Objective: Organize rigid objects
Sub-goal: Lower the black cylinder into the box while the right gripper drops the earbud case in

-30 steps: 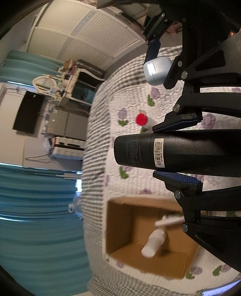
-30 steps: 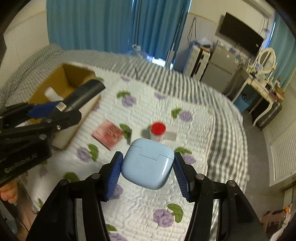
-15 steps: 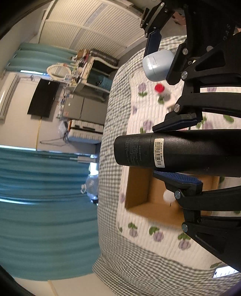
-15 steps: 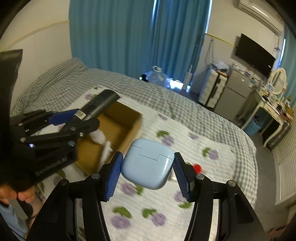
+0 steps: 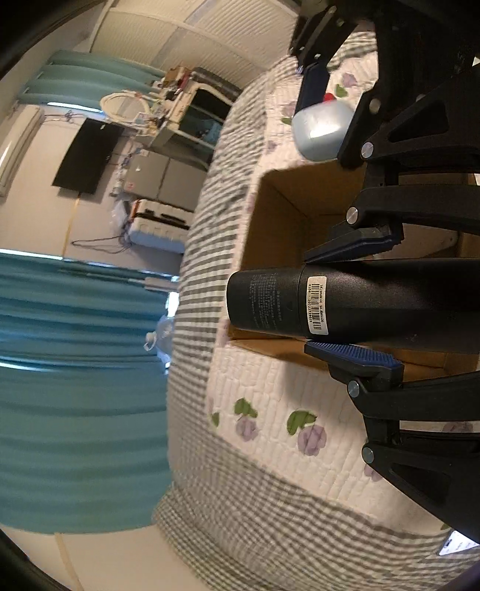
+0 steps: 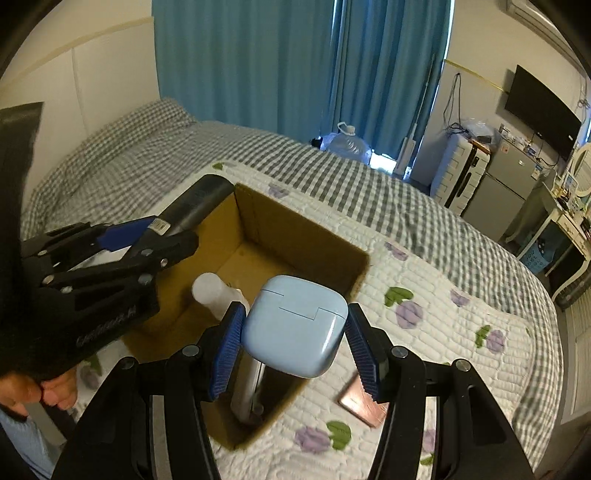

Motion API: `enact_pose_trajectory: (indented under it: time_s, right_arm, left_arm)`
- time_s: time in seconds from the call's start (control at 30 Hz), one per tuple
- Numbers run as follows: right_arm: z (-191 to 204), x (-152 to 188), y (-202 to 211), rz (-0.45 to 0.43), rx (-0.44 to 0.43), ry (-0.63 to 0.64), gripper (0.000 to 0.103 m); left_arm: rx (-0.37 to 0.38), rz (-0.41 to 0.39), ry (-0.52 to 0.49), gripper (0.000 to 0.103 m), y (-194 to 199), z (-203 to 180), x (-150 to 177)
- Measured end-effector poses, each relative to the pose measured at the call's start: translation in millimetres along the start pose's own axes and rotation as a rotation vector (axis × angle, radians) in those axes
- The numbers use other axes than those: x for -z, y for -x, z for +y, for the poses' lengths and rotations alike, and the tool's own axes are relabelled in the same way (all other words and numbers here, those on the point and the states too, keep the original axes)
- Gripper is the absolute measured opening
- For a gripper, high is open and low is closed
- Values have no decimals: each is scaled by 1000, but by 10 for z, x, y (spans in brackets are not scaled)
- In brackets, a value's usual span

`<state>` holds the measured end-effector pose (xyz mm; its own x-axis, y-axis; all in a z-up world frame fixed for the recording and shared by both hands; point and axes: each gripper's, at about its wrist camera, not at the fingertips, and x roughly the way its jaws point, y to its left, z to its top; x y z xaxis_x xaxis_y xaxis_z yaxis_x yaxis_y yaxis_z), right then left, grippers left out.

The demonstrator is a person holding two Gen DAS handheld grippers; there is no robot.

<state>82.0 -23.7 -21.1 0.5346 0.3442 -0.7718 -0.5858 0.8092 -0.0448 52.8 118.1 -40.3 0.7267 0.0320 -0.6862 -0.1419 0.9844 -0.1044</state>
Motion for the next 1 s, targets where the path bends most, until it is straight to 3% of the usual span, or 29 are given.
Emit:
enact_pose_trajectory:
  time_s: [0.5,0.87,0.93,1.0]
  right_arm:
    - [97,-7,-784,61,33,15,55]
    - [102,75,-793,70,42,50,57]
    - [110,91,-744,59,48,65,71]
    - [102,106,-651,37,33,67,75]
  left_arm:
    - [0,77,-3,42,-454,106,91]
    - [-20,80,-27,45,-490,81,122]
    - [-13,68,-29,50,-445,66,111]
    - [-13,56,-21,69,-395,63,96]
